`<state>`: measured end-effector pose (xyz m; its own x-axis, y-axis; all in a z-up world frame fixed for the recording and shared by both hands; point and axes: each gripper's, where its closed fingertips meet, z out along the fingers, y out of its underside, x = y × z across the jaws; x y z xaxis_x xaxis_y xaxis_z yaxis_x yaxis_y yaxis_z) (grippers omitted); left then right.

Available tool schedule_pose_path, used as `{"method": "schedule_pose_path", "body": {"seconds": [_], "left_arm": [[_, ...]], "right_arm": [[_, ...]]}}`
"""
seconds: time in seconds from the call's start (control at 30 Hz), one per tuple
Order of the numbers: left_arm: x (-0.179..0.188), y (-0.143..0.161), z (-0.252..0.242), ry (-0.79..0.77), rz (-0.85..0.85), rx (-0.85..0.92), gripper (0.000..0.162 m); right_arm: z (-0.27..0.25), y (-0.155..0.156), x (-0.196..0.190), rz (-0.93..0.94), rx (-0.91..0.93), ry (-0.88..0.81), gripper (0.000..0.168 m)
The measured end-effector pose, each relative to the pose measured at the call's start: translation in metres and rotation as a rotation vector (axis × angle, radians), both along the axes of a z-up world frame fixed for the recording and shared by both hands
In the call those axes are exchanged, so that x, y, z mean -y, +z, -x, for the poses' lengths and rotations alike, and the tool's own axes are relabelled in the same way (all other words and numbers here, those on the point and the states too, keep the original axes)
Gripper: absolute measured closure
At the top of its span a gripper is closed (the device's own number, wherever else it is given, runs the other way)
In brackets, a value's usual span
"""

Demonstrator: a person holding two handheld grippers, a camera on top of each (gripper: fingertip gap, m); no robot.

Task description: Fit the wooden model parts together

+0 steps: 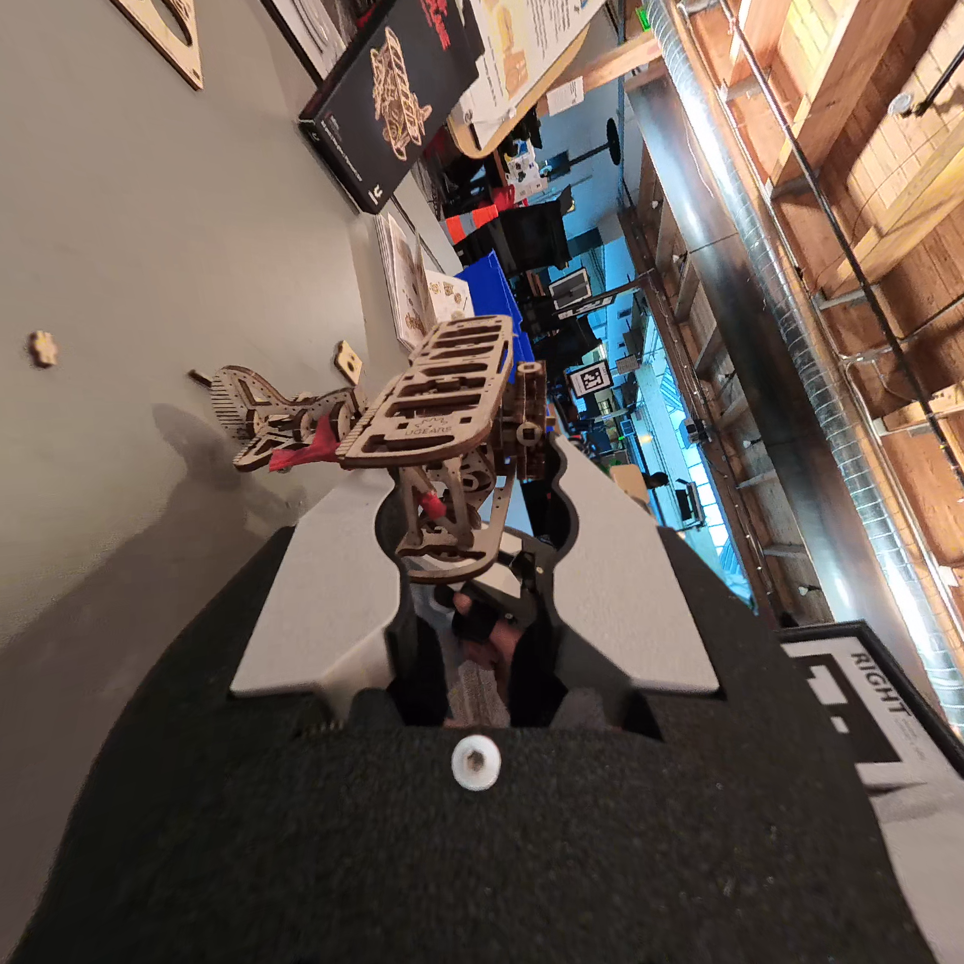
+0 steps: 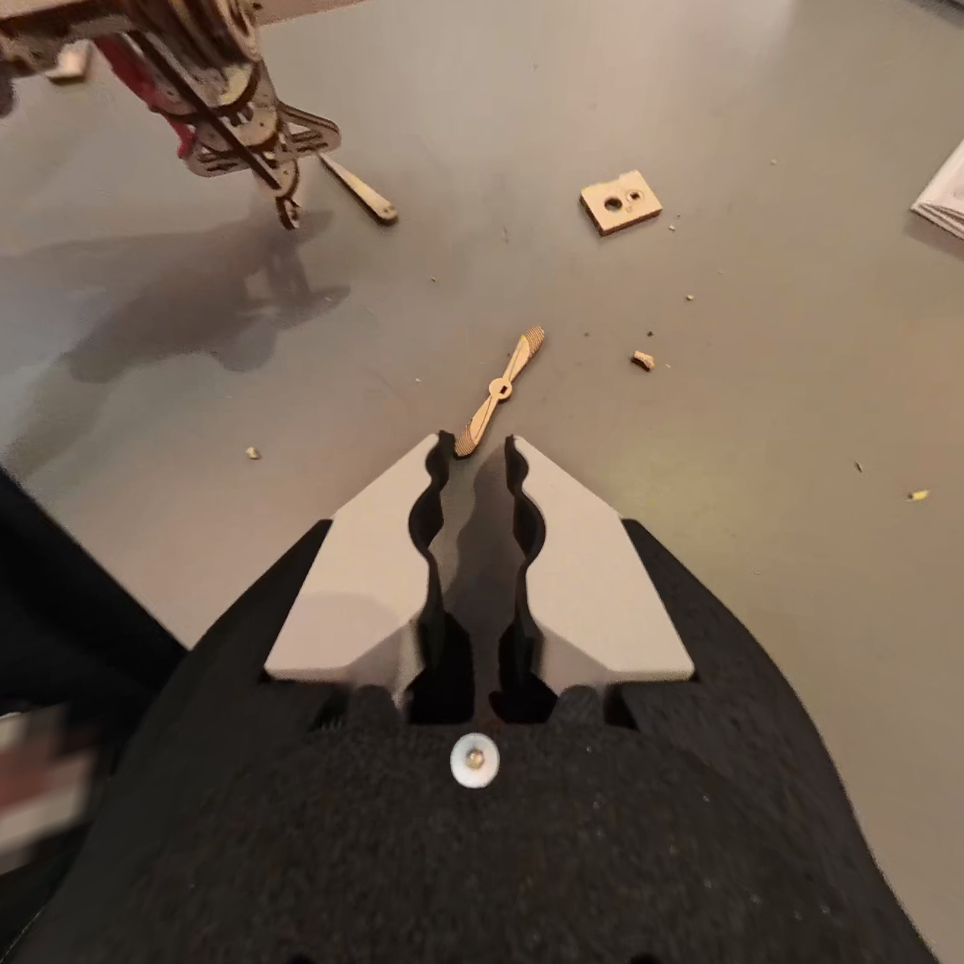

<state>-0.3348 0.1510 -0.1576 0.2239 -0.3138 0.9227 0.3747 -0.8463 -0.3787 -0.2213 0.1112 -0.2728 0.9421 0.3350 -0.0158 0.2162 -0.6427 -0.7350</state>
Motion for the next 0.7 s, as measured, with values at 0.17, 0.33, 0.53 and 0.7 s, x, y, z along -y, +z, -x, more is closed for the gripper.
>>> {"method": "schedule_pose_path", "body": {"seconds": [0.17, 0.33, 0.53, 0.7], "left_arm": [[0.0, -0.005, -0.004, -0.016, -0.014, 0.011, 0.113], [0.005, -0.005, 0.007, -0.006, -0.024, 0.017, 0.113], [0.012, 0.0, 0.013, -0.018, 0.061, 0.157, 0.113], [0.02, 0.009, 0.009, -0.053, 0.045, 0.188, 0.113]], "right_arm": [[0.001, -0.001, -0.003, -0.005, 0.038, 0.001, 0.161], [-0.002, 0.023, -0.003, -0.086, 0.055, -0.002, 0.162], [0.062, 0.148, 0.011, -0.378, 0.055, 0.165, 0.162], [0.102, 0.152, 0.008, -0.299, 0.094, 0.268, 0.162]]}}
